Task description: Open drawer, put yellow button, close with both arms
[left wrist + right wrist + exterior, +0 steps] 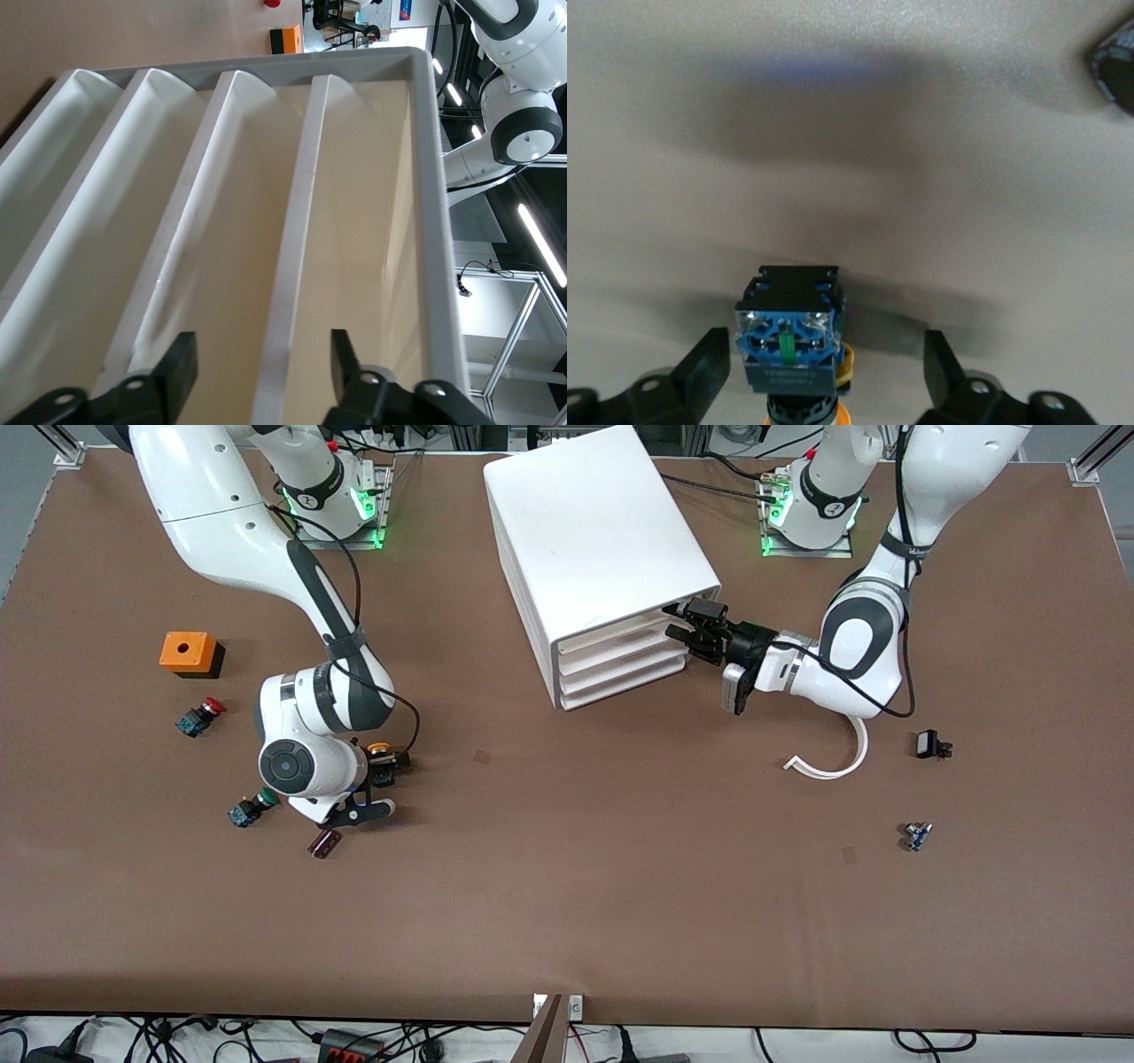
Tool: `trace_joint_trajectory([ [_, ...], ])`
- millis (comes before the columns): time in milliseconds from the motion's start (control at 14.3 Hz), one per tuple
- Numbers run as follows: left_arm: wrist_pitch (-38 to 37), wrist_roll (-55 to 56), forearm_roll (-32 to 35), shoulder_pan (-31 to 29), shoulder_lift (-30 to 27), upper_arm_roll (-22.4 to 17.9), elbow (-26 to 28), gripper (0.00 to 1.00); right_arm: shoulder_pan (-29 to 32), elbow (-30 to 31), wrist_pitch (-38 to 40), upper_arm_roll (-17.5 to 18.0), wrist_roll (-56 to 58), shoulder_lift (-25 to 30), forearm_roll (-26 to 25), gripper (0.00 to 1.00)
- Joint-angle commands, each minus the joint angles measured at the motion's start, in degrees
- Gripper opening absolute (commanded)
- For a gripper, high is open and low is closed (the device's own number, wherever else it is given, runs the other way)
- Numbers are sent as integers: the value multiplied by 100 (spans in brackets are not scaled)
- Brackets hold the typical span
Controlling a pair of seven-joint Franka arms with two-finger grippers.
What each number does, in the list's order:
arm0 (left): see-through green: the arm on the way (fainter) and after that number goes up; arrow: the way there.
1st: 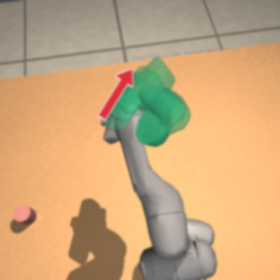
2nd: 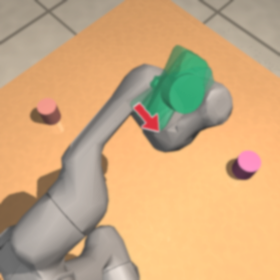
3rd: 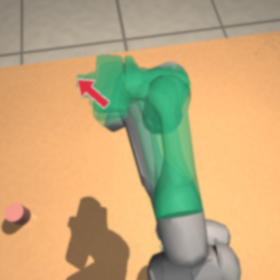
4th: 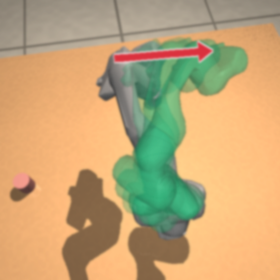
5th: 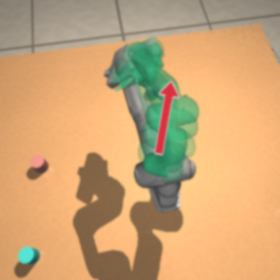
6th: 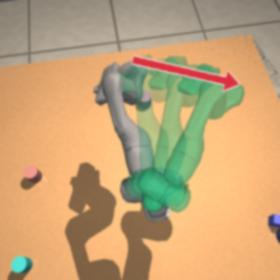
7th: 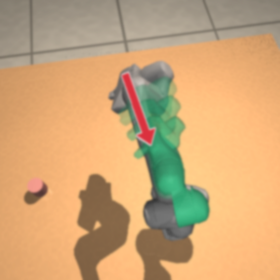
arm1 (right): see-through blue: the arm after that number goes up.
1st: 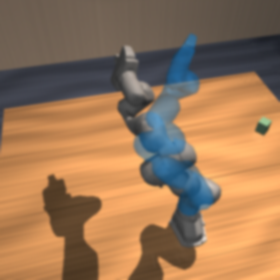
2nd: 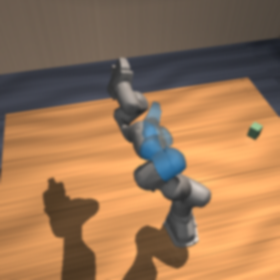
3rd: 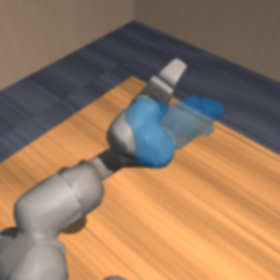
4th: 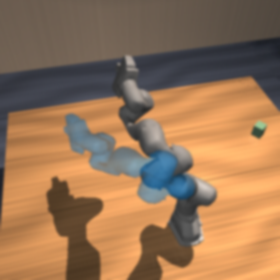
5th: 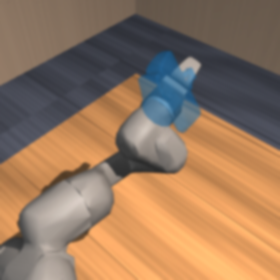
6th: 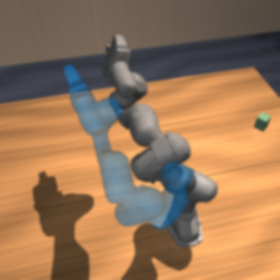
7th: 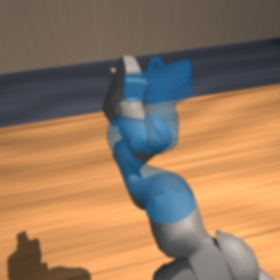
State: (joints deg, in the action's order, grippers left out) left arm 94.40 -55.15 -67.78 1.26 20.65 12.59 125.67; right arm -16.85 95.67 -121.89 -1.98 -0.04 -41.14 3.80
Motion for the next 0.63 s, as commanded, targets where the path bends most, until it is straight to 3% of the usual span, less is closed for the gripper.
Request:
trace_joint_trajectory([
  [0, -62, -225, -148, -12, 36, 24, -8, 35, -72, 39, 148, -22, -49, 35, 77, 76],
  [210, -71, -216, -148, -20, 36, 16, -34, 12, -73, 22, 148, -22, -49, 44, 77, 32],
  [350, -71, -137, -148, -38, 44, 7, -165, 7, -72, -31, 157, -22, -40, 97, 77, 9],
  [420, -71, -111, -113, -73, 105, -2, -323, 7, -64, -66, 157, -13, -14, 114, 85, 1],
  [560, -71, -93, -77, -91, 290, -54, -630, 7, -64, -188, 209, -22, 48, 211, 85, 0],
])
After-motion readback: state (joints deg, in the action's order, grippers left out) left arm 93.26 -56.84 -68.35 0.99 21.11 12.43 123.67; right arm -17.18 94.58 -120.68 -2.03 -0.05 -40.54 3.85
